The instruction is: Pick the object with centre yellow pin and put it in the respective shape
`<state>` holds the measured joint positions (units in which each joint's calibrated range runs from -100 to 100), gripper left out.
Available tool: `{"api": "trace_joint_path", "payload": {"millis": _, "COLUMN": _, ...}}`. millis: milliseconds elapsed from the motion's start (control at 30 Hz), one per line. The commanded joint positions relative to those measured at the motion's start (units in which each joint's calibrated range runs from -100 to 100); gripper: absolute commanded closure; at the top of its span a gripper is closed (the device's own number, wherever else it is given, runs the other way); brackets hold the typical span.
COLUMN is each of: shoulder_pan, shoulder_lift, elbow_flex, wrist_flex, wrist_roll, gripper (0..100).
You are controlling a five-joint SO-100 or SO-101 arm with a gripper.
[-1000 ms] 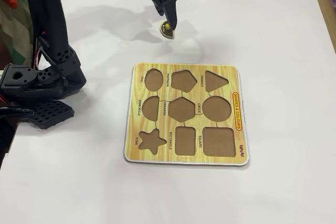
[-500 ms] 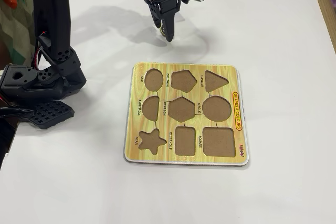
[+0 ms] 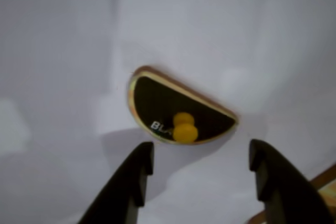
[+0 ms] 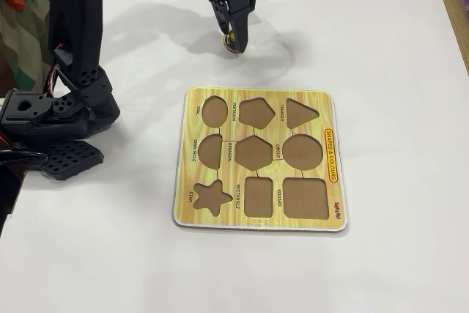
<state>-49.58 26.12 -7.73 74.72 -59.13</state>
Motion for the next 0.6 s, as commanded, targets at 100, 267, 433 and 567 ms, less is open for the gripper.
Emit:
{"api": "trace_joint_path", "payload": {"millis": 100, "shoulder_pan": -0.7, "shoulder_lift": -1.0, "elbow_flex": -2.7, "wrist_flex": -0.7, "wrist_roll": 0.1, "gripper": 79}}
{"api": "trace_joint_path", "payload": {"millis": 267, "shoulder_pan": -0.7, "shoulder_lift": -1.0, "elbow_flex": -2.3, "wrist_flex": -0.7, "wrist_roll": 0.1, "gripper": 79}}
{"api": "trace_joint_path", "payload": {"millis": 433, "shoulder_pan": -0.3, "shoulder_lift": -0.9, "elbow_flex": -2.8, "wrist_flex": -0.7, "wrist_roll": 0.0, "gripper": 79}}
{"api": "trace_joint_path", "payload": {"millis": 567, "shoulder_pan": 0.0, "shoulder_lift": -0.6, "elbow_flex": -2.8, "wrist_flex": -0.7, "wrist_roll": -0.3, "gripper": 79}}
